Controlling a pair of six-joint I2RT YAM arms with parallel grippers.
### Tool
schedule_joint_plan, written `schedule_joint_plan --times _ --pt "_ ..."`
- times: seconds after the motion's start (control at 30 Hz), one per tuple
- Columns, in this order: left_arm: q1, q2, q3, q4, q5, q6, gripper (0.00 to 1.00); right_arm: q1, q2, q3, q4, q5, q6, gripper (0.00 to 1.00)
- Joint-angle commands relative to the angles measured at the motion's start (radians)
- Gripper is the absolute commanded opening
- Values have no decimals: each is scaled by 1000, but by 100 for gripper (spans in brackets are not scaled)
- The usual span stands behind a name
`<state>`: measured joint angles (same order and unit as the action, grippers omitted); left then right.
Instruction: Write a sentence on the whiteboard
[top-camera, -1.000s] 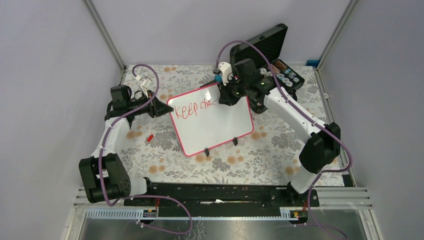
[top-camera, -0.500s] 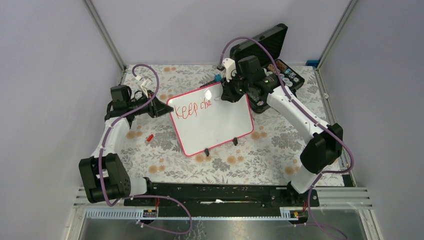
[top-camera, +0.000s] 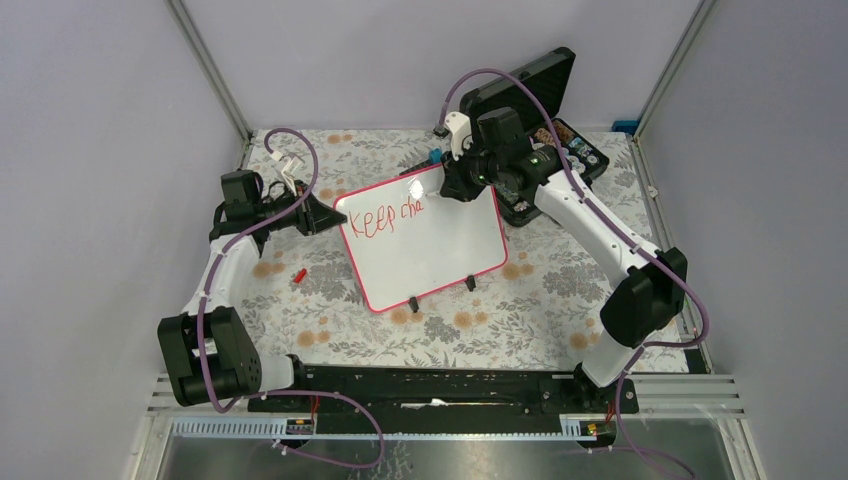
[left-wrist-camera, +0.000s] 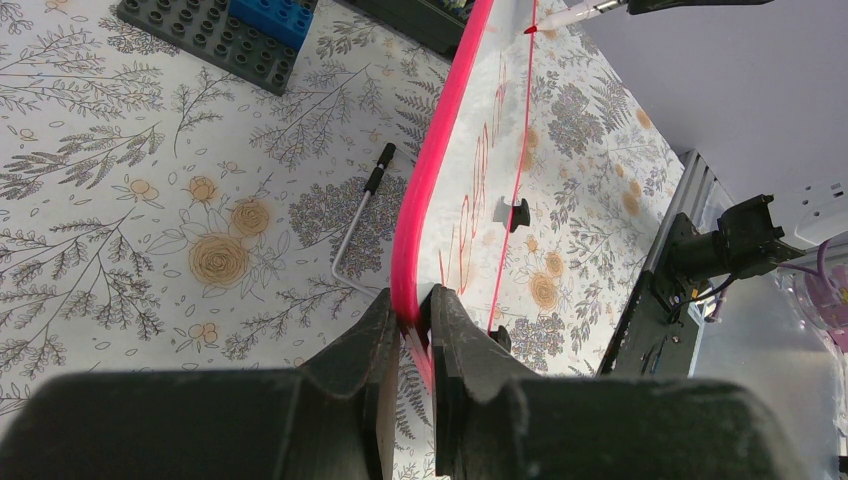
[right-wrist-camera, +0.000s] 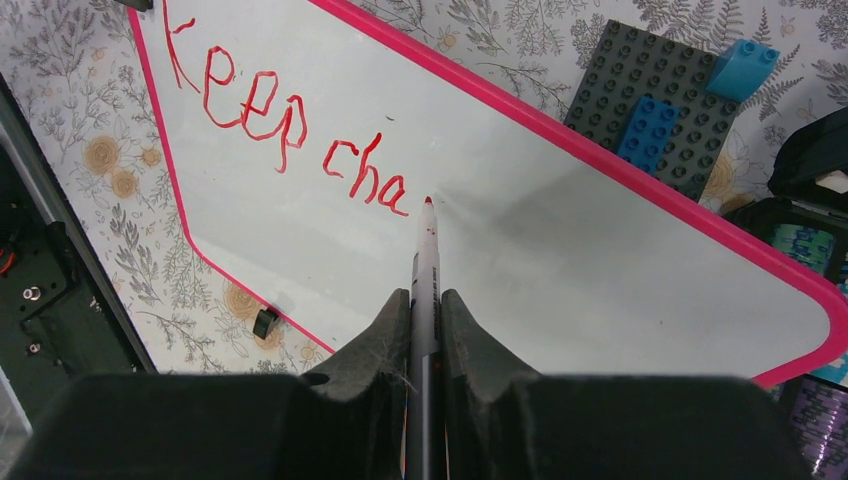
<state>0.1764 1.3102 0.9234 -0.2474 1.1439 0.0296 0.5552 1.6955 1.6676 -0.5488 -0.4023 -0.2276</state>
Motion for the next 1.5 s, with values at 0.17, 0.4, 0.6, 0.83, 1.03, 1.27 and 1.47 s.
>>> schedule_joint_plan --times 0.17,0.4,0.6,0.83,1.03,1.27,1.47 --pt "-17 -12 12 28 -3 64 0 -5 7 28 0 -17 6 0" --pt "-20 -12 13 28 -4 64 0 -5 18 33 1 -9 5 0" --pt "-18 -14 12 29 -5 64 0 -5 31 45 1 -5 6 0" --pt "-19 -11 12 29 -4 66 0 -2 43 58 1 -7 7 0" --pt "-18 -11 14 29 -4 66 0 5 47 61 1 -9 6 0" --pt "-18 -12 12 28 -5 66 0 10 43 47 0 -17 2 0" --pt "-19 -12 14 28 -3 65 0 13 41 45 1 -28 2 0"
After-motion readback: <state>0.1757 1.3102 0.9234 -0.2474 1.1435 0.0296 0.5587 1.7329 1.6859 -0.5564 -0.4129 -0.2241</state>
